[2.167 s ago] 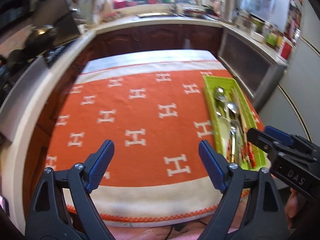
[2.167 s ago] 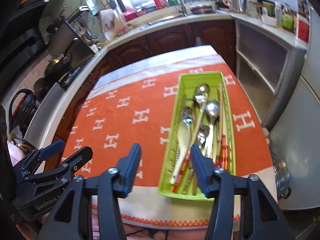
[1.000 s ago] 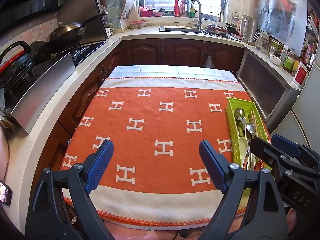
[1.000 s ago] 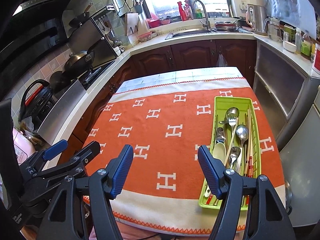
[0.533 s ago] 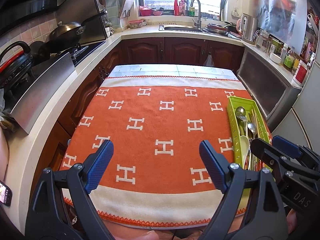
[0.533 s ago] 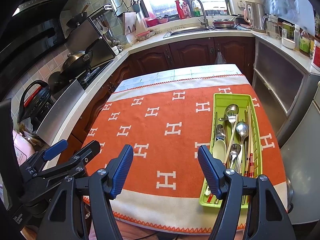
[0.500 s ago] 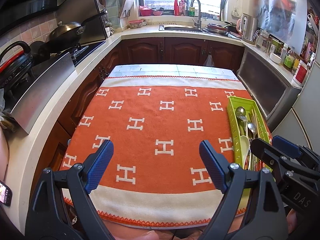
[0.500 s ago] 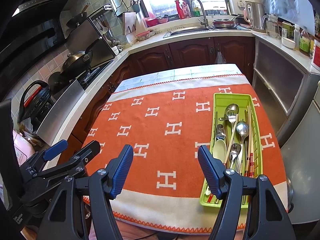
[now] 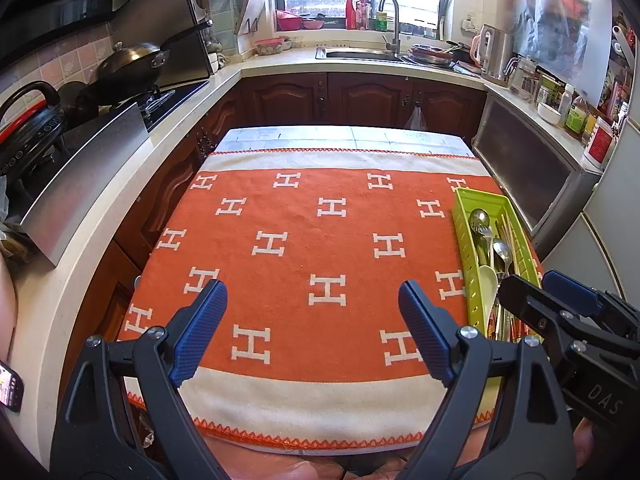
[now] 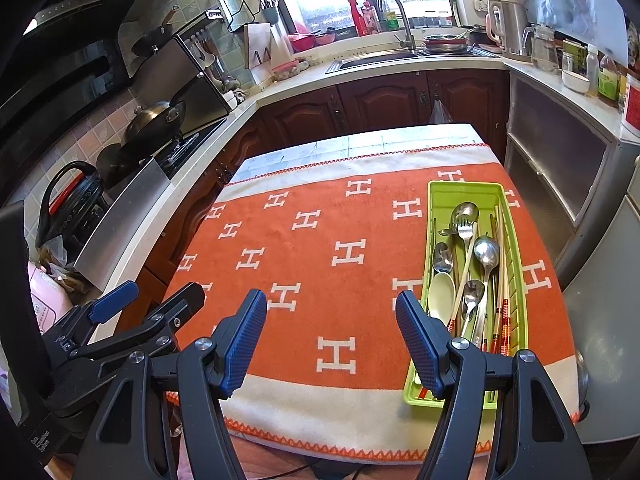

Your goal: Organize utensils

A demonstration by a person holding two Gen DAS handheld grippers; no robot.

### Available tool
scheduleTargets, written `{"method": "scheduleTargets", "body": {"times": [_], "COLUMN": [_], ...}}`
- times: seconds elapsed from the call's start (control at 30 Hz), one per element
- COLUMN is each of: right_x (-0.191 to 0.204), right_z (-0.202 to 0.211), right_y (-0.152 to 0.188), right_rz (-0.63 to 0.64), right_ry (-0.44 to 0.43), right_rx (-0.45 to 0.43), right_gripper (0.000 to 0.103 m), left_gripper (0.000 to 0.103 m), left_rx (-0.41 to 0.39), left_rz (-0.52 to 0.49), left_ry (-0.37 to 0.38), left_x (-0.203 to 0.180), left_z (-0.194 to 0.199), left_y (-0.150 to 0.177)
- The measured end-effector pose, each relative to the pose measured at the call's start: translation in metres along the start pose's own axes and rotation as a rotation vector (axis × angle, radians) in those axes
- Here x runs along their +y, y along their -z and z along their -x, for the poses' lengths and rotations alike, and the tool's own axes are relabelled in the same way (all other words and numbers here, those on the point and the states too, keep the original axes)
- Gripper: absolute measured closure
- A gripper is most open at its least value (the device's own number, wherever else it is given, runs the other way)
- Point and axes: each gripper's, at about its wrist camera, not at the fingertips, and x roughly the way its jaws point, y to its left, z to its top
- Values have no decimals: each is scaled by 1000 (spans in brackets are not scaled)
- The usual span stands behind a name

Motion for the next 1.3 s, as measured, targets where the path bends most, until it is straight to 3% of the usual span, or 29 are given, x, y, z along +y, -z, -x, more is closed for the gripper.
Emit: {"method": "scheduleTargets", "body": {"times": [0.83,1.3], "right_x": [6,20], "right_z": [0,5], "right_y": [8,11], "right_rz": [-2,9], "right_ry": [1,49], "right_rx": [10,24], "right_gripper": [35,35], "left_gripper": [17,17], "left_rx": [26,43], "left_rz": [2,12], "left_ry": [37,76], "left_x": [7,22], "left_z": [-2,-7], "left_y": [3,1]}}
